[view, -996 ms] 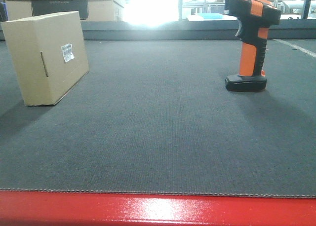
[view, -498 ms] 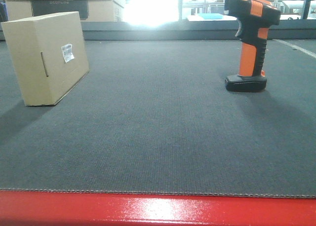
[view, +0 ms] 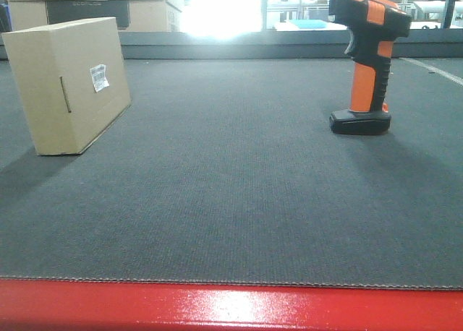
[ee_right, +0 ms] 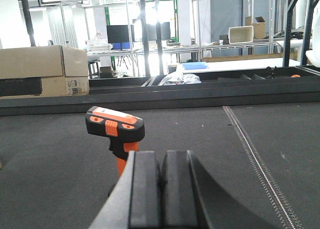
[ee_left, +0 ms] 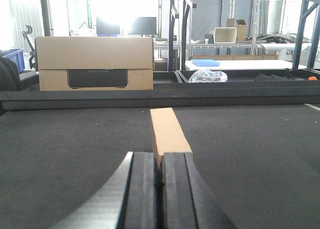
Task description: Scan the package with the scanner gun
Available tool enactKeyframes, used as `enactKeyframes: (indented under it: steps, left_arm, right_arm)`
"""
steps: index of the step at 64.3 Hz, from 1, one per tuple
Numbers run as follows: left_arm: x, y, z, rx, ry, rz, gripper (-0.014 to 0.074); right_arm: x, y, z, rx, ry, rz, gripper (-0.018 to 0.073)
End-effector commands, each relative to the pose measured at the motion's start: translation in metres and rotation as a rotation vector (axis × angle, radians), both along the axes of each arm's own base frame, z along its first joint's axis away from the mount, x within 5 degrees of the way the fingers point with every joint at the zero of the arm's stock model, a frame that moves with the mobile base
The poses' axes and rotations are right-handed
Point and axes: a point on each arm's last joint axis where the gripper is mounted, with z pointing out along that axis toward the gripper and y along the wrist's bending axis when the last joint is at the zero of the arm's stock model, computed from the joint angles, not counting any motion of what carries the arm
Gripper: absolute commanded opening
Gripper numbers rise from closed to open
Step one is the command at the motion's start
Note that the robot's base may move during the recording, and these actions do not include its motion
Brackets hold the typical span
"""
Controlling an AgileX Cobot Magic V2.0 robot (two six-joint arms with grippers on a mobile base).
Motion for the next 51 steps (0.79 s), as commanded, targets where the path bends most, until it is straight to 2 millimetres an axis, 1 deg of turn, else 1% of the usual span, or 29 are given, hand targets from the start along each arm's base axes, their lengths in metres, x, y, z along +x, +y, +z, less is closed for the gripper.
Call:
enactKeyframes:
  steps: [1, 39, 45, 48, 51]
  left_arm:
    - [-0.001, 0.0, 0.002, -0.007, -0.025, -0.009, -0.0111]
    - [-0.001, 0.0, 0.002, -0.007, -0.025, -0.009, -0.0111]
    - [-0.001, 0.001, -0.005, -0.008, -0.013, 0.02, -0.0111]
    - [-0.001, 0.002, -0.015, -0.007, -0.006, 0.053, -0.0111]
    - [0.0, 0.003, -0.028, -0.008, 0.001, 0.074, -0.0111]
  right_arm:
    - [0.0, 0.0, 0.0, -0.01, -0.01, -0.007, -0.0168]
    - [0.0, 0.0, 0.0, -0.01, -0.01, -0.007, -0.0168]
    - [0.0, 0.0, 0.0, -0.01, -0.01, -0.007, -0.0168]
    - [0.0, 0.0, 0.0, -0.01, -0.01, -0.007, -0.0168]
    - [0.0, 0.0, 0.0, -0.01, -0.01, -0.007, -0.0168]
